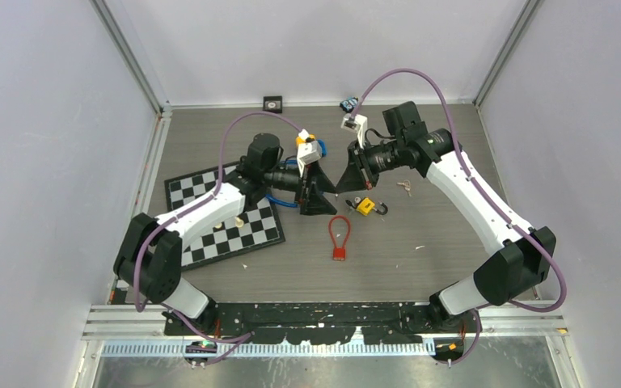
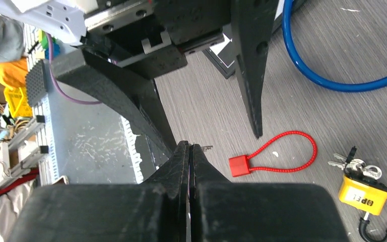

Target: Unlock with the key

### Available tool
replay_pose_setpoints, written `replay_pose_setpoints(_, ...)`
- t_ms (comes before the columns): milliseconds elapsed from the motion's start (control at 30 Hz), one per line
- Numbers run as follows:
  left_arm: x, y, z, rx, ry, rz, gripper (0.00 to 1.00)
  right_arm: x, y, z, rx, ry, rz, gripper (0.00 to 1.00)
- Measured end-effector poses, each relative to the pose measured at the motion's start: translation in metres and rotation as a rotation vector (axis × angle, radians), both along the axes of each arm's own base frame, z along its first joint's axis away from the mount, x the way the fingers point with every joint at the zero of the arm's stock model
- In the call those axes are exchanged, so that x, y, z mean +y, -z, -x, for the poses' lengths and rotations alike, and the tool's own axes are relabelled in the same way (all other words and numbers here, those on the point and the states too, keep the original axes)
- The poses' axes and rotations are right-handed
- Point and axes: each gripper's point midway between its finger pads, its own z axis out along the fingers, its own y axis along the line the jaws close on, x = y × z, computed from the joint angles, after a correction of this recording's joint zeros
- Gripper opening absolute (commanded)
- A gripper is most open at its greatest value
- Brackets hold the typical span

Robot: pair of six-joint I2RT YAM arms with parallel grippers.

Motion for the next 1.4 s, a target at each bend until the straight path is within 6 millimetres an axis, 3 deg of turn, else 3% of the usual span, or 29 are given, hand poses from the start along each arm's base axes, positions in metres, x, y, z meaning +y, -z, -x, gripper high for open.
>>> replay_pose_setpoints(267,-0.007,-0.007,0.002,-0.055,0.026,0.073,0.4,0.006,-0.004,-0.001,0.037,0.015,-0.037,0.01)
replay_pose_setpoints(467,-0.007,-0.01,0.003,-0.064,0.038,0.085,0.27,0.005,0.001,0.0,0.051,0.02,-0.031,0.01)
replay_pose_setpoints(667,-0.005,0.0,0.005,-0.075,0.047,0.056,0.26,0.005,0.003,0.0,0.053,0.022,-0.026,0.01)
replay_pose_setpoints(867,-0.001,0.007,0.009,-0.093,0.057,0.03,0.17,0.004,0.005,-0.002,0.046,0.032,-0.015,0.01)
replay_pose_setpoints(1033,0.002,0.005,0.011,-0.11,0.061,0.027,0.24,0.002,0.007,-0.002,0.048,0.037,-0.005,0.01)
replay_pose_setpoints(1400,-0.001,-0.006,0.006,-0.13,0.052,0.036,0.24,0.002,0.009,-0.003,0.055,0.039,0.0,0.01)
